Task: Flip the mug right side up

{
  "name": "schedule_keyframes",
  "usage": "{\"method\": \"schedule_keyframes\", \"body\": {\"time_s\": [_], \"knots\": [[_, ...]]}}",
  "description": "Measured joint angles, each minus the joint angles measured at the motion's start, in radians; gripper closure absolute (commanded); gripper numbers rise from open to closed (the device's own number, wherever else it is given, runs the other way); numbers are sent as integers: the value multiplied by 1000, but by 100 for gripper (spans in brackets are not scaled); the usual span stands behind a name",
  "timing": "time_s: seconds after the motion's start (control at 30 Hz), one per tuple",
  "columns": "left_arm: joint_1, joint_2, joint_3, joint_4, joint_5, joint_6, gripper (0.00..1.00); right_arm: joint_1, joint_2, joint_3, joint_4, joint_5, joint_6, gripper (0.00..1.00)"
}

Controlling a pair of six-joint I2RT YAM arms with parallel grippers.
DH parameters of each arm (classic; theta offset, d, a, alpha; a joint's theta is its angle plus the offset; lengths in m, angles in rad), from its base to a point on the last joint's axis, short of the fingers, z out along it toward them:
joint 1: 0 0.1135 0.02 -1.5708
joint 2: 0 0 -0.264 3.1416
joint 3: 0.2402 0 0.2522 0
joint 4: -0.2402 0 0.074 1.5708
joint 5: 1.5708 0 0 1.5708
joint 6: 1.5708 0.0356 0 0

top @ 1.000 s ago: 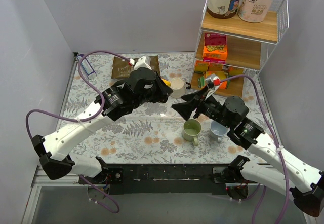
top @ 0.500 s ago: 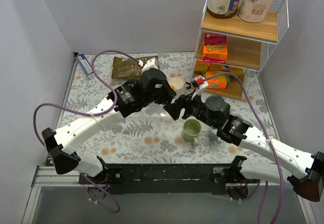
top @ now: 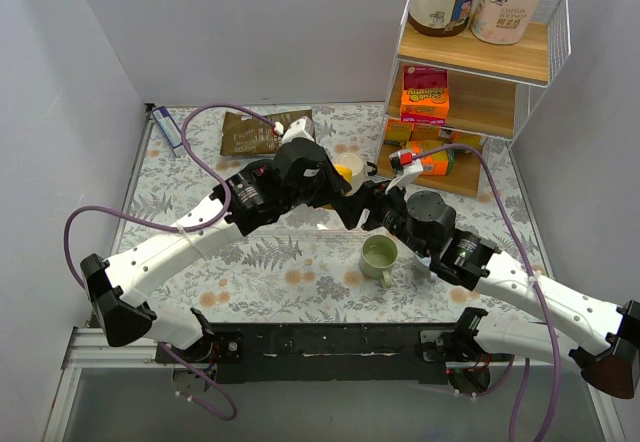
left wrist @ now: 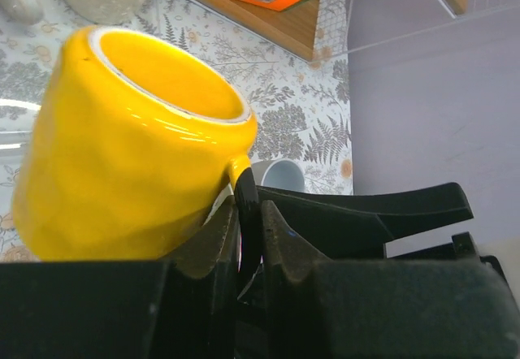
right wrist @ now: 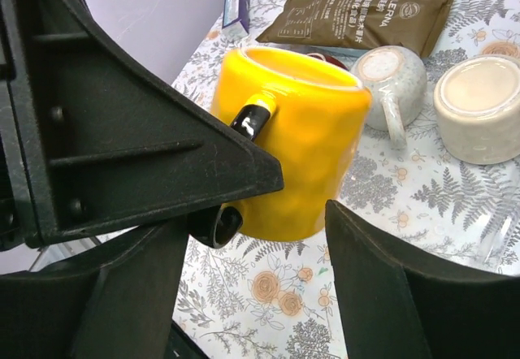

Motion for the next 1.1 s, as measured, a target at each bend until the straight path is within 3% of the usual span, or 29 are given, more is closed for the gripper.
{"method": "schedule_keyframes", "body": {"time_s": [0.2, 0.47, 0.67, 0.77, 0.93, 1.1], "knots": [[-2, -14, -30, 48, 18, -2, 100, 6, -16, -3, -7, -2, 24, 35], [-3, -37, -101, 106, 47, 22, 100, 4, -98, -18, -105, -7, 58, 23], [26, -67, -185, 160, 47, 63, 100, -19, -174, -17, -233, -44, 148, 21], [52, -69, -212, 219, 60, 74, 100, -67, -154, -18, -257, -137, 230, 23], [100, -117, -319, 393, 95, 98, 100, -177, -119, -151, -74, -365, 424, 25], [124, -198, -432, 564, 134, 141, 100, -198, -107, -259, 62, -470, 599, 25]]}}
